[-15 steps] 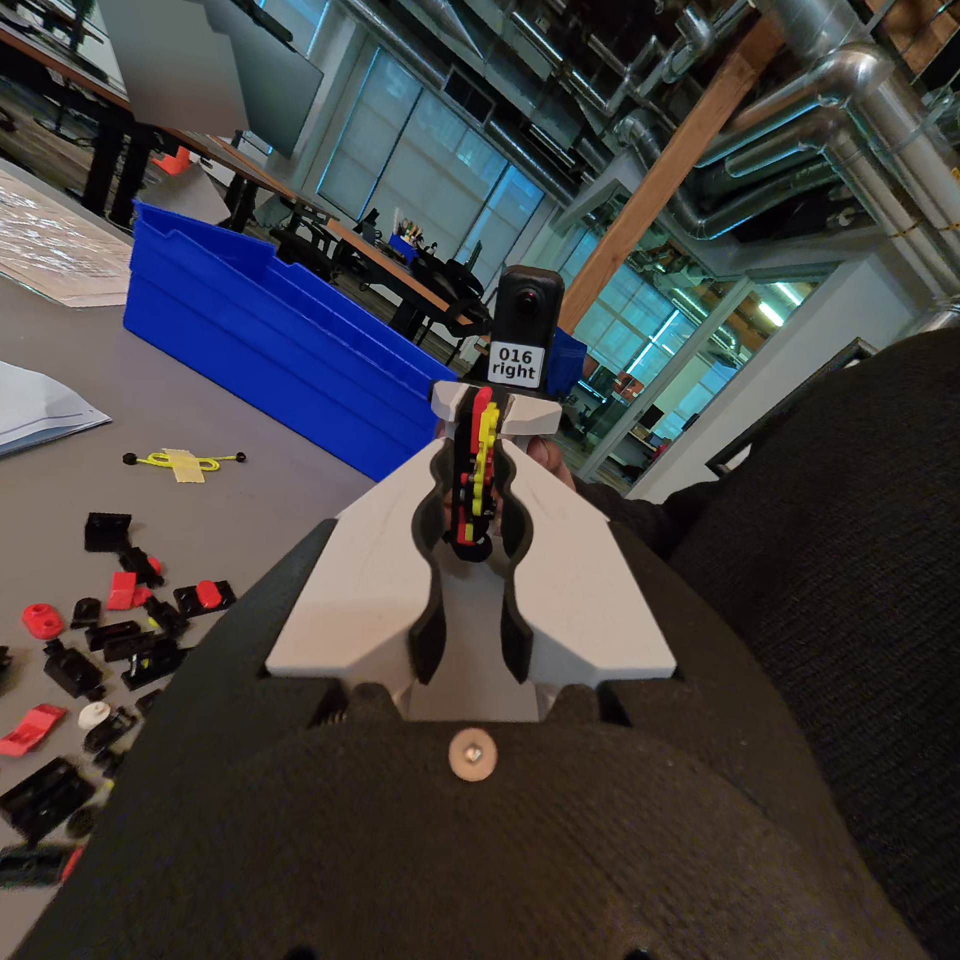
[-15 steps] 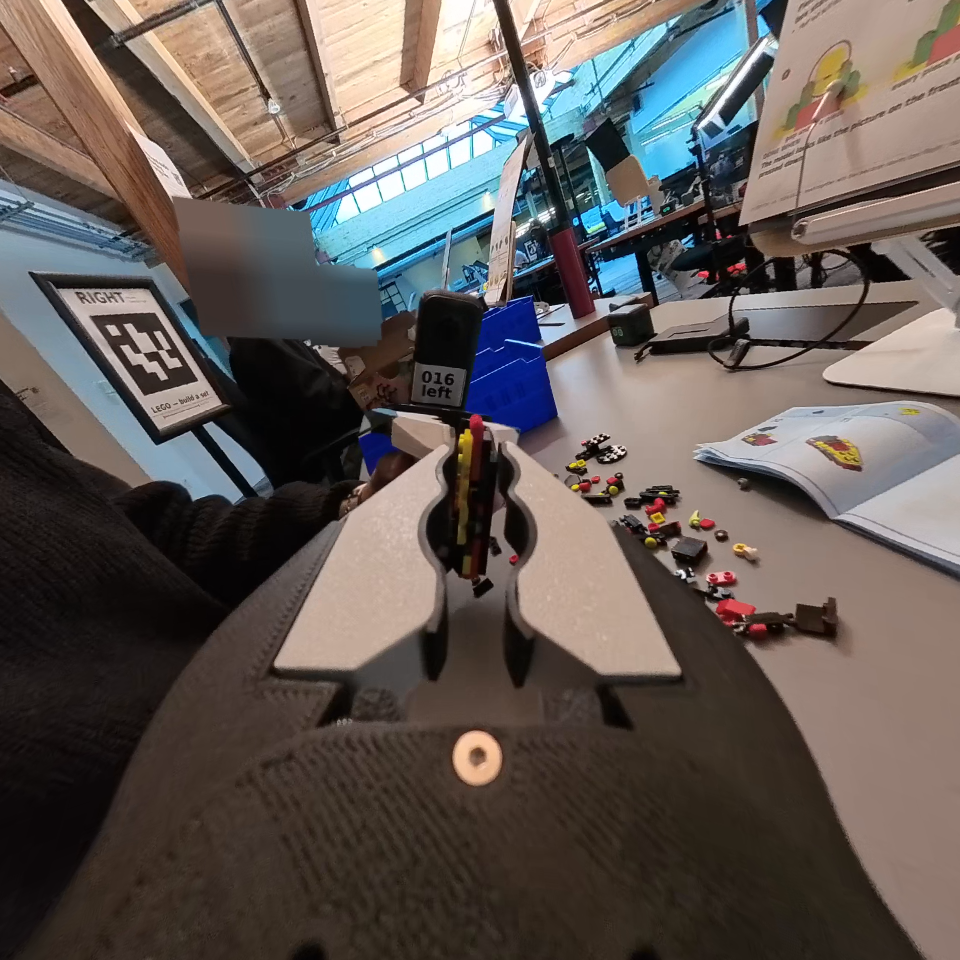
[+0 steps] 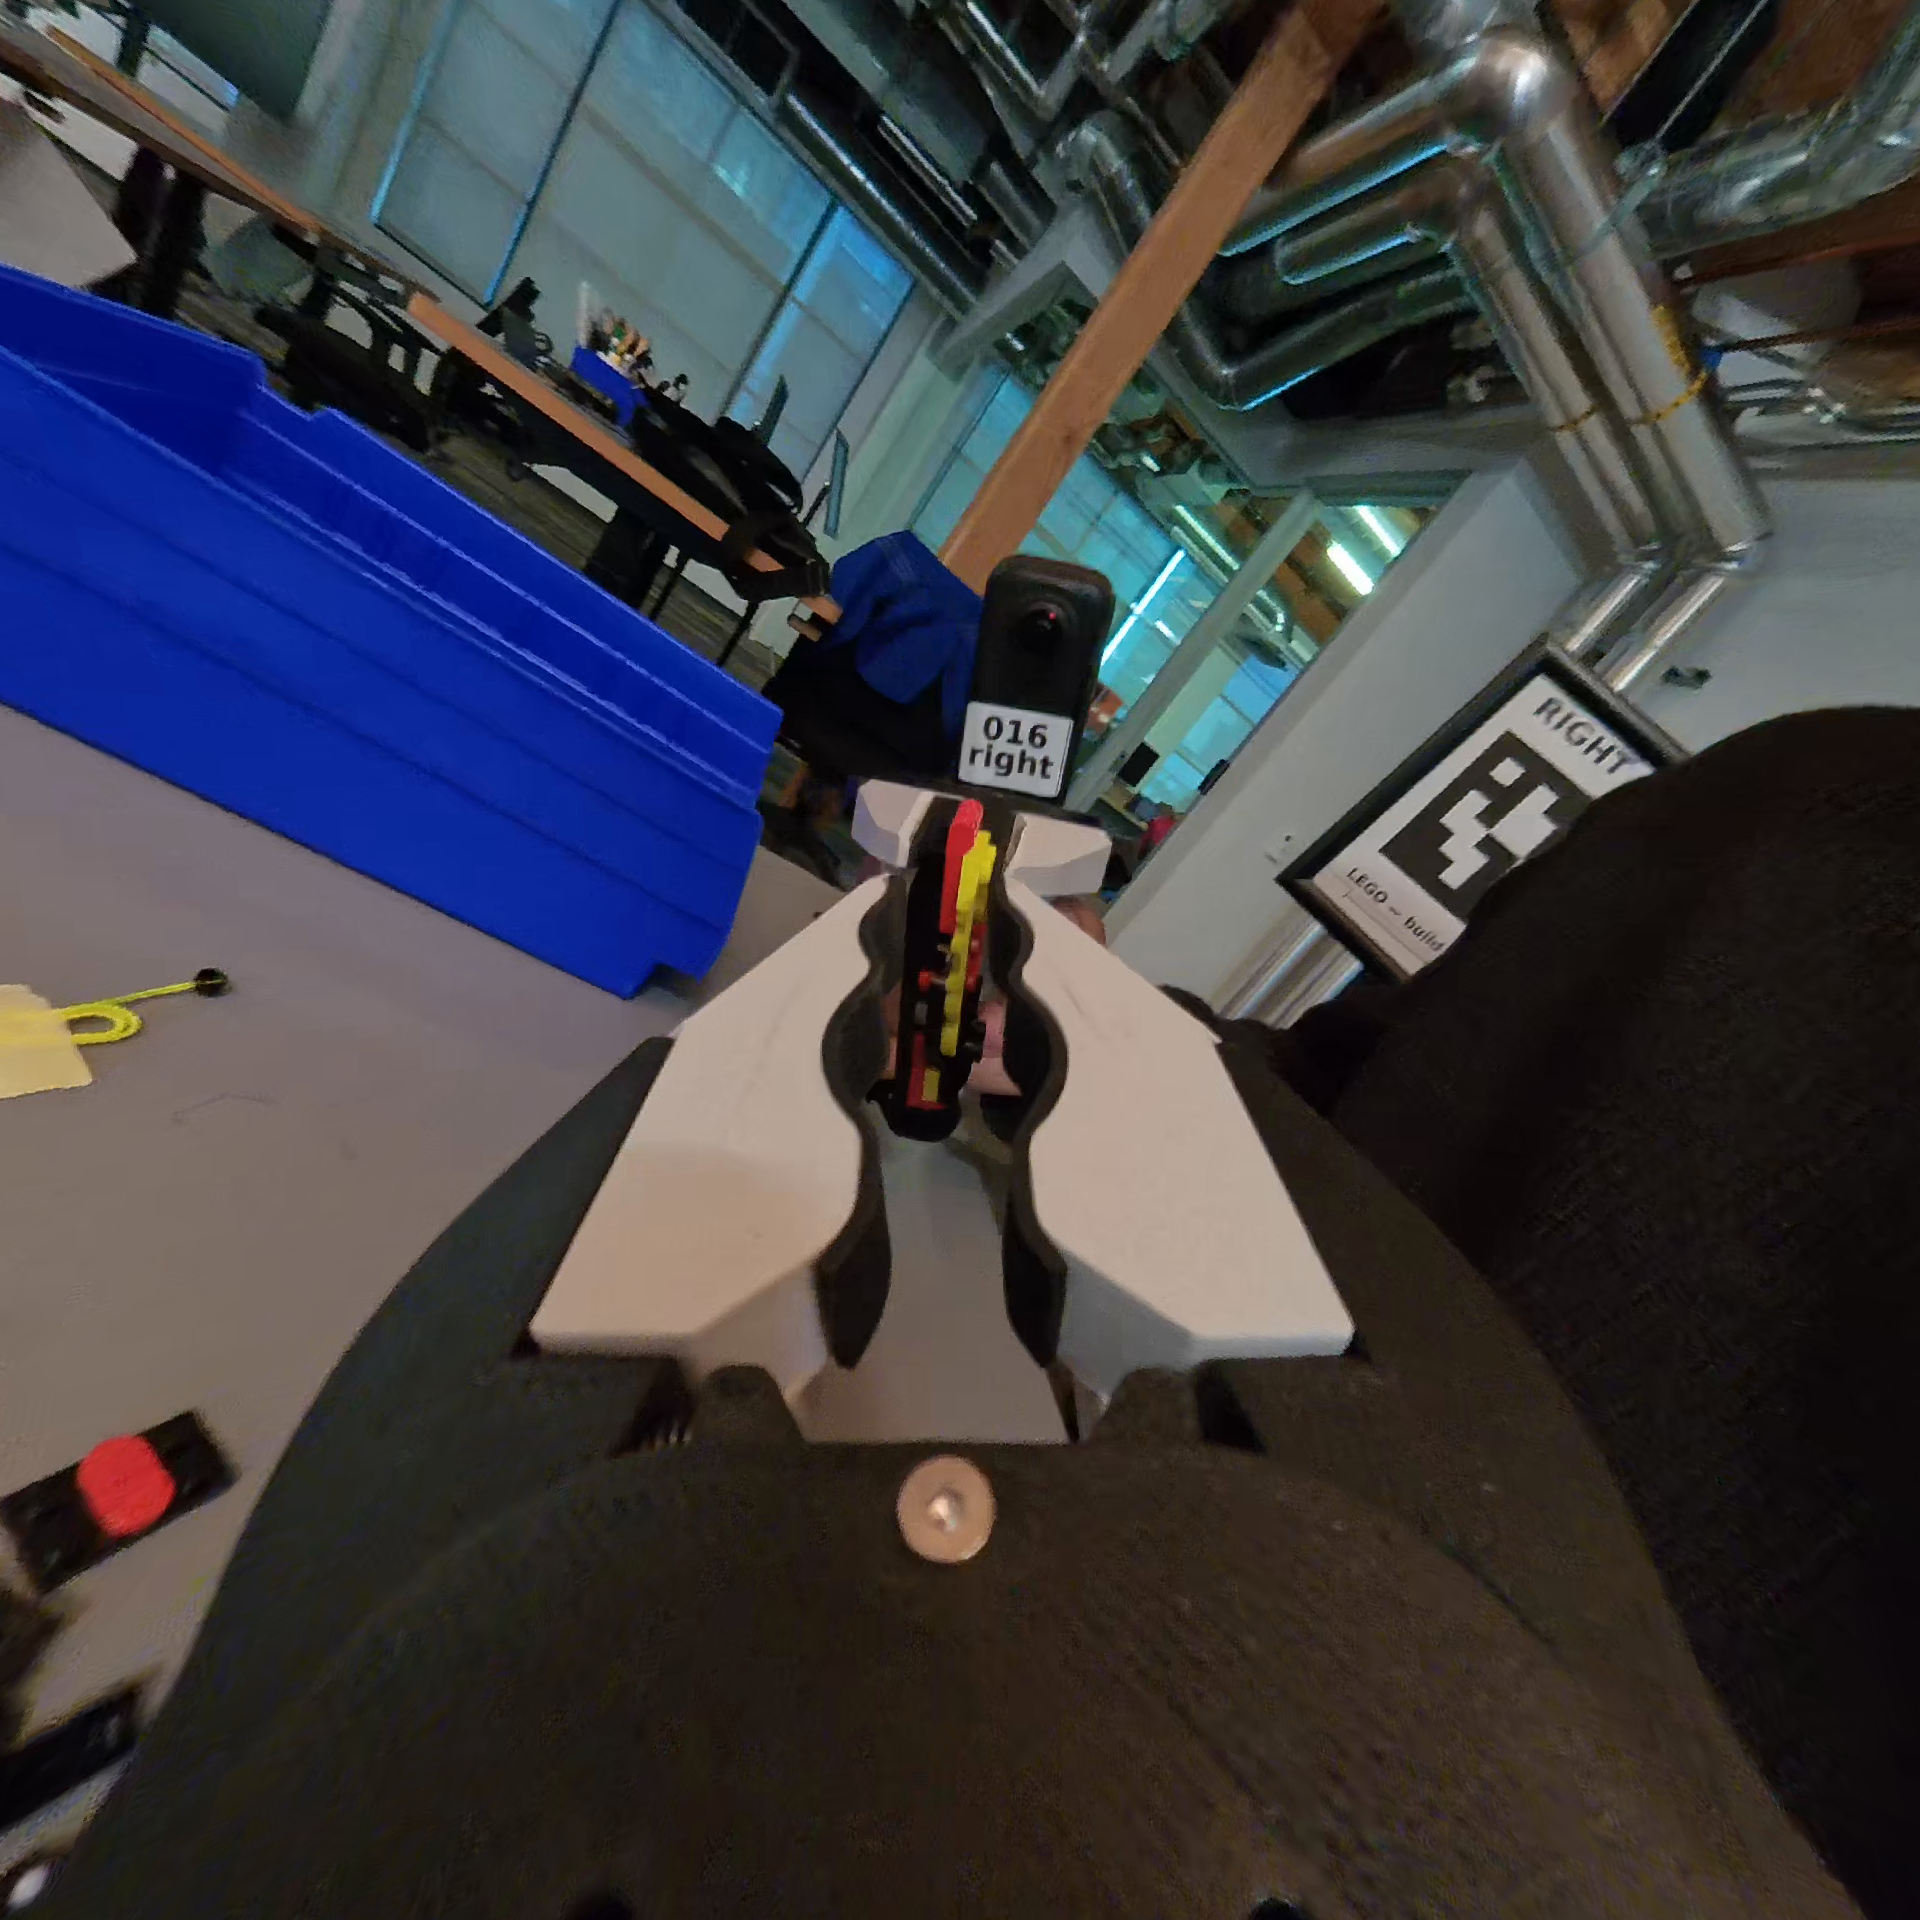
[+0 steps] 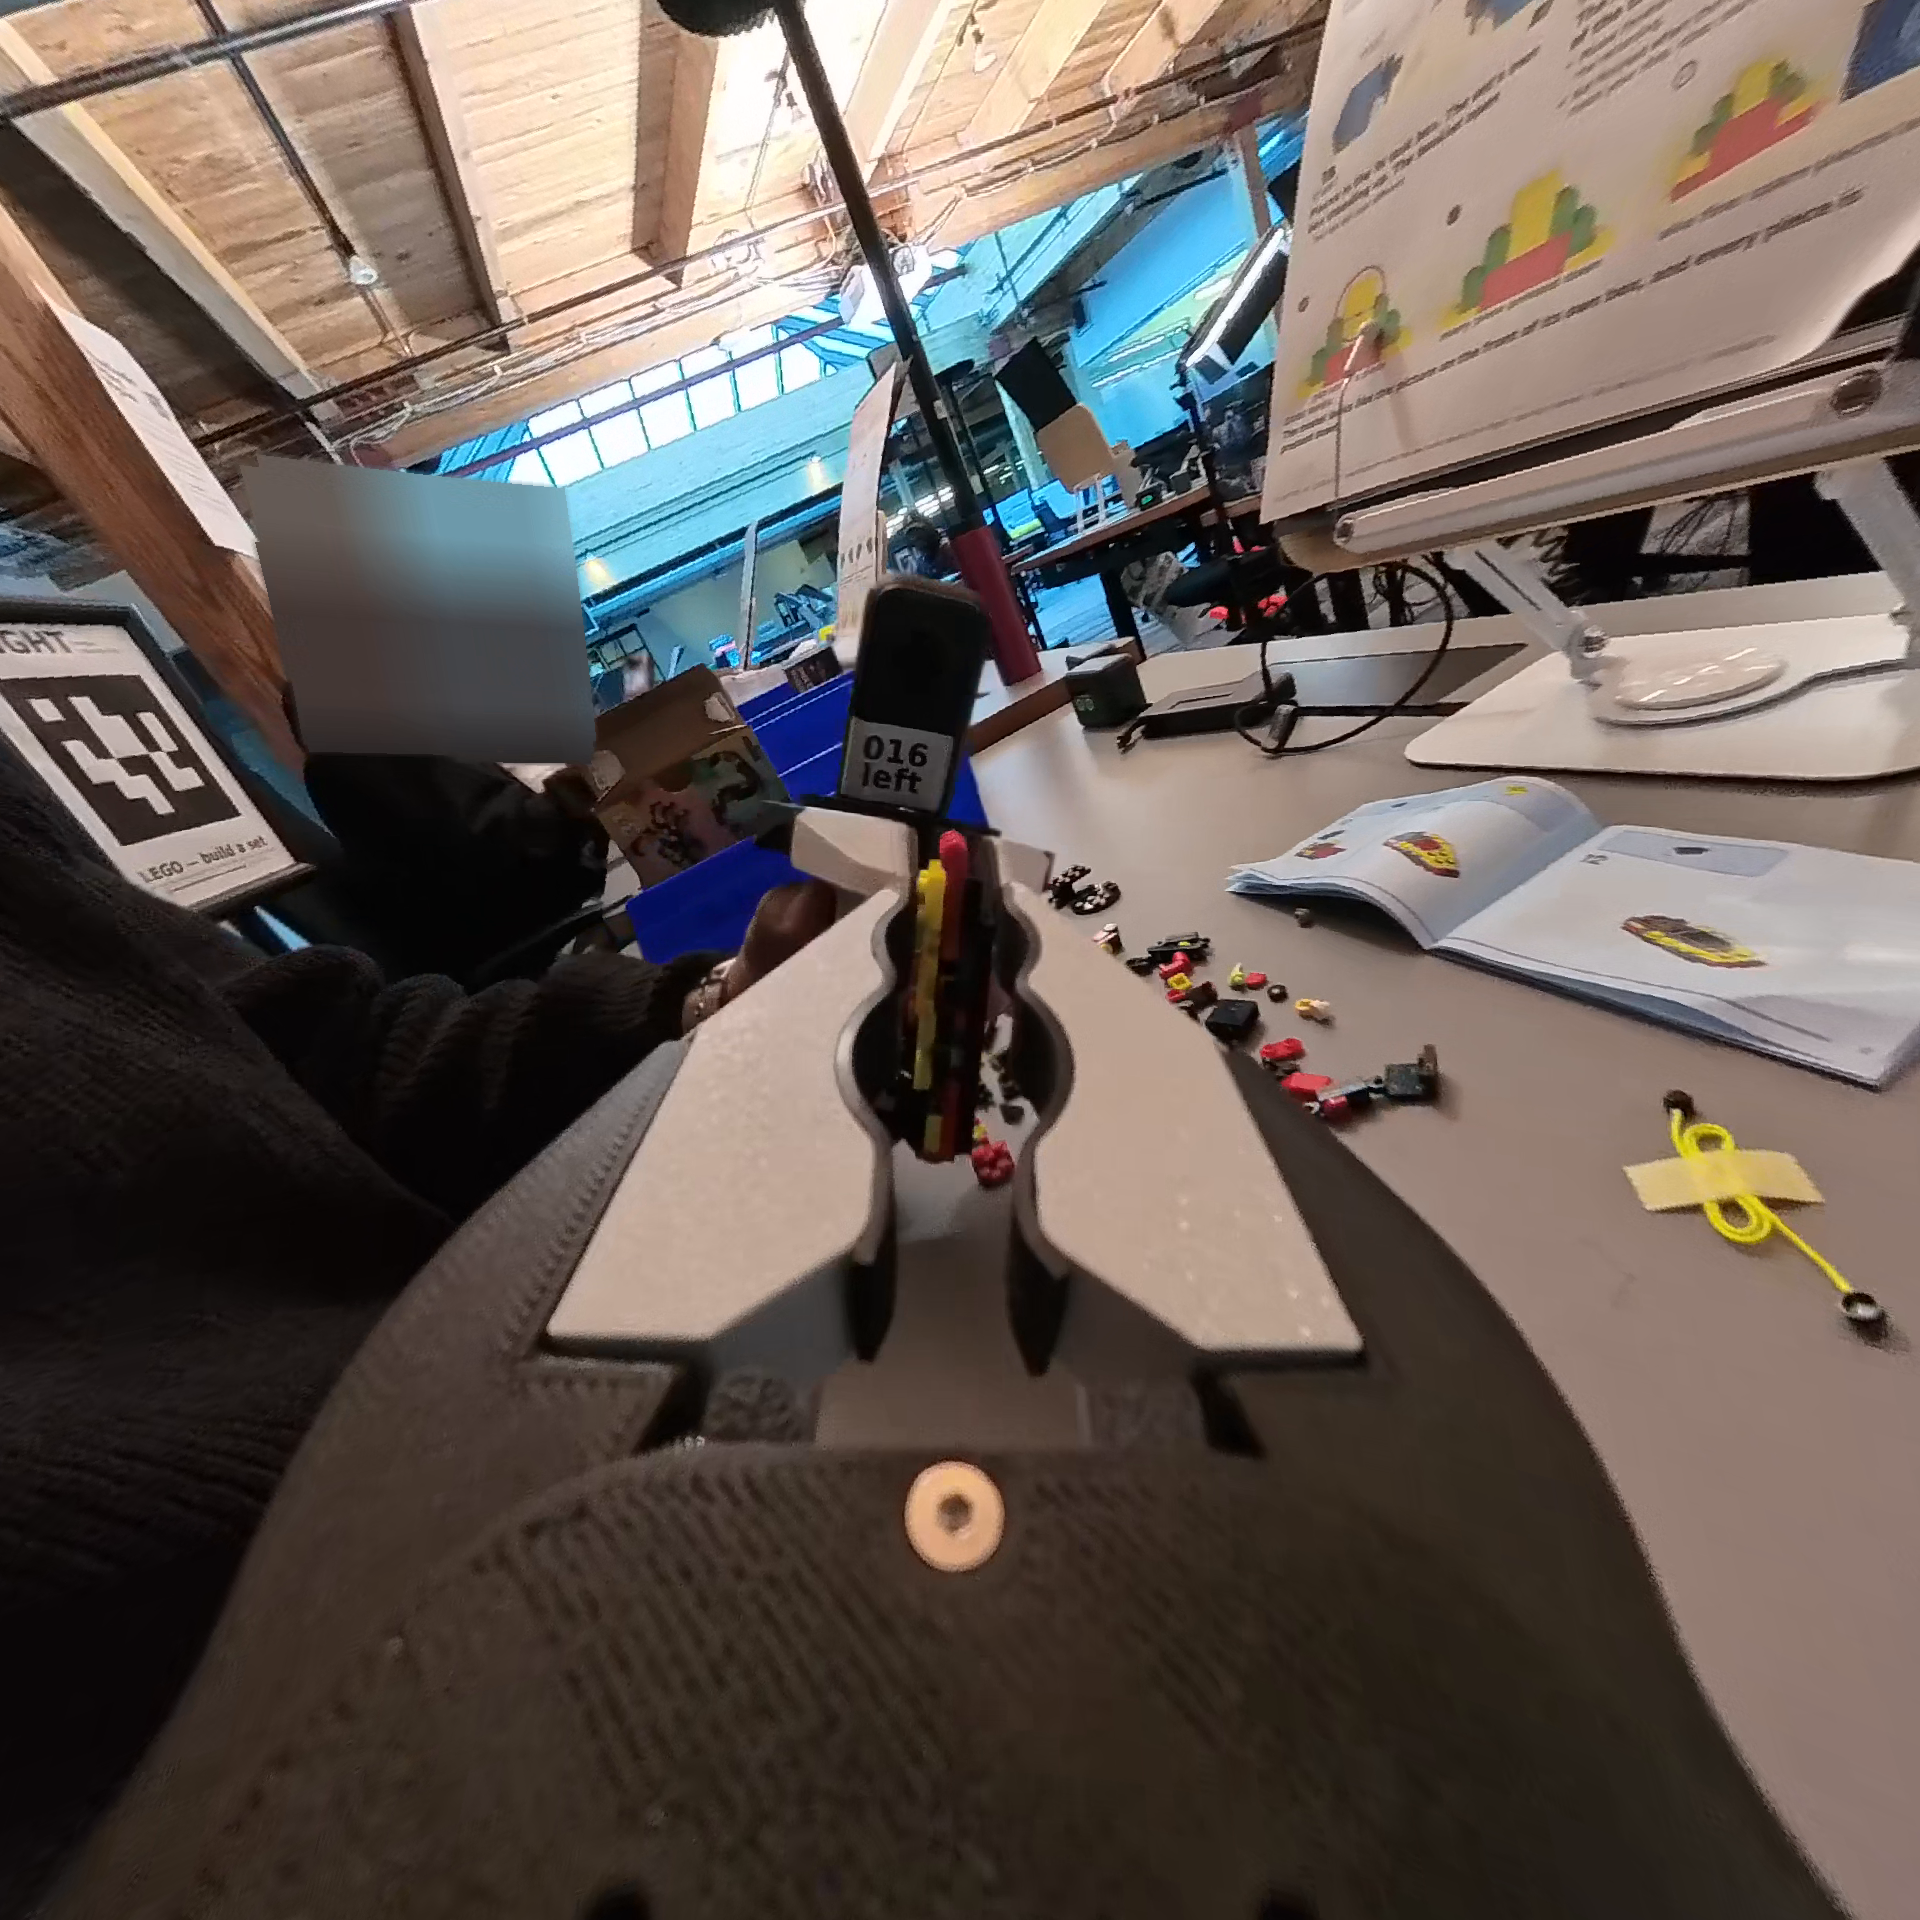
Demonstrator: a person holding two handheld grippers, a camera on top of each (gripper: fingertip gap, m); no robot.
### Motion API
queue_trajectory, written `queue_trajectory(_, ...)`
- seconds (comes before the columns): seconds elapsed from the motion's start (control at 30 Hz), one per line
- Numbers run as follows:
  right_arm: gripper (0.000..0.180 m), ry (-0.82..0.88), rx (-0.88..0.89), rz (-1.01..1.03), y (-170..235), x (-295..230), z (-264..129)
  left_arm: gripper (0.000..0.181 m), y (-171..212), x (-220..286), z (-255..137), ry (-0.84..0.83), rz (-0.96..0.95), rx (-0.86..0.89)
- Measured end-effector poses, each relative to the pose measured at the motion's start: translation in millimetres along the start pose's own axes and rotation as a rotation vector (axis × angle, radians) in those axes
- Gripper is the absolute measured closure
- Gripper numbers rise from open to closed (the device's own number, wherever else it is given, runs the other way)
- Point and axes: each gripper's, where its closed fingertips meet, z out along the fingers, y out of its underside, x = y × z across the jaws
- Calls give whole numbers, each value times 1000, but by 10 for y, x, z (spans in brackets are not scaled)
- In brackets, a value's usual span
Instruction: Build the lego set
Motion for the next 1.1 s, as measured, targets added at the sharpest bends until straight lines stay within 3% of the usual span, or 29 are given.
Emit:
queue_trajectory(0.23, 167, -4, 61, 54, -65, -26, -127, 179, -108, 62, 63, 81, -48, 58)
queue_trajectory(0.43, 167, -20, 68, 60, -80, -19, -121, 166, -80, 26, 15, 59, -40, 32)
queue_trajectory(0.67, 167, -88, 21, 44, -10, -107, 108, 160, -2, 64, -98, 45, -47, 14)
queue_trajectory(0.93, 167, -176, -53, -67, 110, -241, 440, 168, 51, 160, -362, -10, 14, 1)
queue_trajectory(1.1, 140, -163, -106, -189, 169, -208, 611, 168, -10, 167, -609, -141, 155, 33)
